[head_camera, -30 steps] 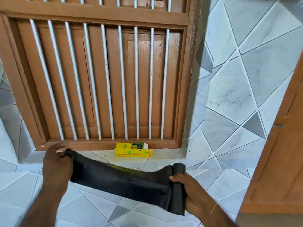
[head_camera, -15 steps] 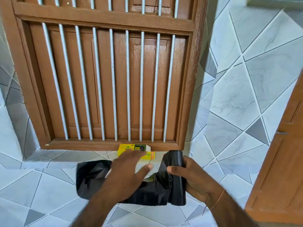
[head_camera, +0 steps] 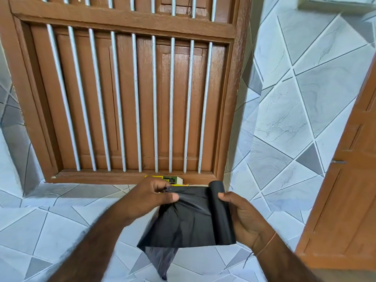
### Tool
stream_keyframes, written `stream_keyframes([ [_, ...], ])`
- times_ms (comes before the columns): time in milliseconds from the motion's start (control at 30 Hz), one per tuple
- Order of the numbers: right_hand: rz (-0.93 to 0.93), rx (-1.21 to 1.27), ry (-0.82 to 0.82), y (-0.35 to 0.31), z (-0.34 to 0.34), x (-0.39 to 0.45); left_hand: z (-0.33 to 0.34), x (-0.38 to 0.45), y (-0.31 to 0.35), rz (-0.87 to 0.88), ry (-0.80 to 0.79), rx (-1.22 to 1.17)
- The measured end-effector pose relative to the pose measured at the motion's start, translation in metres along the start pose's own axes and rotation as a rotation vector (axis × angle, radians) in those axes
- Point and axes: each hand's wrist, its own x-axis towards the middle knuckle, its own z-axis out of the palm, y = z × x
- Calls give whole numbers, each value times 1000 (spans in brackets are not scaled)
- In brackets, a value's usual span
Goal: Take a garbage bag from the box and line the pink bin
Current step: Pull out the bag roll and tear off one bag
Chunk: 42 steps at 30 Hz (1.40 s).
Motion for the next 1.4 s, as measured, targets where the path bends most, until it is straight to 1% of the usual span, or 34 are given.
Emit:
stream_keyframes([
  [67,22,22,17,4,0,0,-8,2,7,-16,49,55],
  [233,14,-17,111,13,-2,3,-24,0,16,-35,151,125],
  [400,21,-11,131,12,-5,3,-37,-8,19,-6,234,197],
  [567,60,-25,187,11,-15,0,-62,-17,22,17,340,145],
  [667,78,-58,208,13,-18,0,-74,-22,20,13,364,186],
  [767,54,-49,223,10,-20,1,-83,-26,16,8,409,228],
  [867,1,-103,199,5,-19,2,-87,-31,7,-47,377,345],
  [967,-73,-192,181,-1,-13,2,-92,-34,-4,-110,326,377],
  [1067,-122,-252,164,-8,-6,4,-94,-35,-9,-139,321,425],
  [1167,-136,-277,155,-14,0,5,-95,-32,-16,-178,319,569],
  [1233,-154,-309,145,-16,5,5,-93,-30,-20,-220,323,585],
  [1267,-171,-332,141,-16,8,5,-88,-28,-22,-213,346,593],
  [1300,-188,-360,140,-16,11,5,-80,-26,-23,-159,382,601],
  [1367,-212,-416,143,-15,17,8,-52,-20,-20,17,425,523],
  [1400,-220,-439,140,-15,19,8,-35,-15,-18,79,397,447],
])
